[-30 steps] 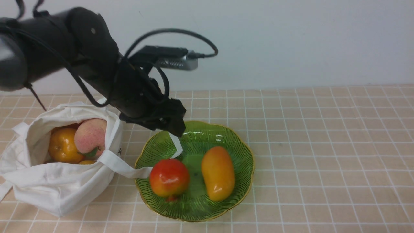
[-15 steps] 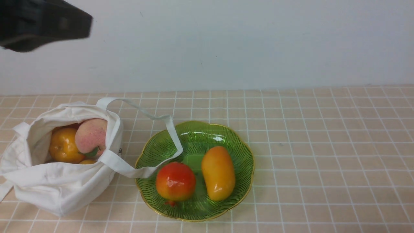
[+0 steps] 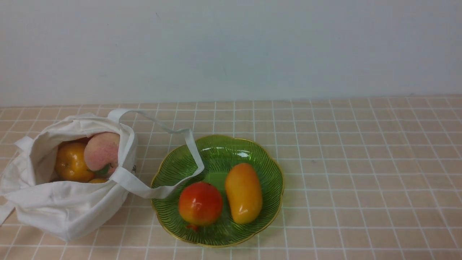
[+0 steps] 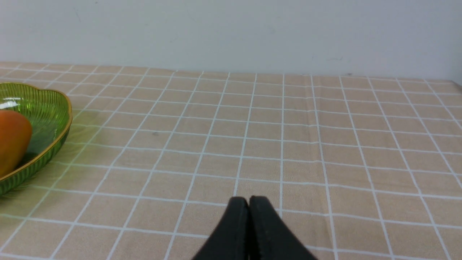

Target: Take the fruit out of the bag on the brown coffee tablecloth and place them on the plate.

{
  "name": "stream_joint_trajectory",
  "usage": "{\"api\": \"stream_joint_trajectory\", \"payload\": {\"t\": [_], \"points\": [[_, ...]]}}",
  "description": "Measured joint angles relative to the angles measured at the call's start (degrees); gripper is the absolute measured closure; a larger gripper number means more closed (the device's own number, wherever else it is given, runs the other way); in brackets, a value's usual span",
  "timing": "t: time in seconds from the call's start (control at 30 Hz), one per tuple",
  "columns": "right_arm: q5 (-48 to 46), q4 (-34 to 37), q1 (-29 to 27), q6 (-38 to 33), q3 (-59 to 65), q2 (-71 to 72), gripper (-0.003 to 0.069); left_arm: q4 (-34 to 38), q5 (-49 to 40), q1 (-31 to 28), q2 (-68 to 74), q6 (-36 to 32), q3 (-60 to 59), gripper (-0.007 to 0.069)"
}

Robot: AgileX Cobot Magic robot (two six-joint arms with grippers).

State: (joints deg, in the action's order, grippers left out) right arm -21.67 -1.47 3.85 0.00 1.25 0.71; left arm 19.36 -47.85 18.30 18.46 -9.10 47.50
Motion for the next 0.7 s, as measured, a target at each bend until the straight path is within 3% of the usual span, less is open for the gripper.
{"api": "stream_joint_trajectory", "payload": {"t": [0.27, 0.7], "points": [[0.00, 0.00, 0.00, 0.00, 0.00, 0.00, 0.0673, -0.88, -1.33, 0.00, -10.79, -3.08, -9.41, 0.0632], [0.00, 0.00, 0.00, 0.00, 0.00, 0.00, 0.0673, -15.48, 8.33, -1.52, -12.83, -0.87, -19.39, 0.0632]]}}
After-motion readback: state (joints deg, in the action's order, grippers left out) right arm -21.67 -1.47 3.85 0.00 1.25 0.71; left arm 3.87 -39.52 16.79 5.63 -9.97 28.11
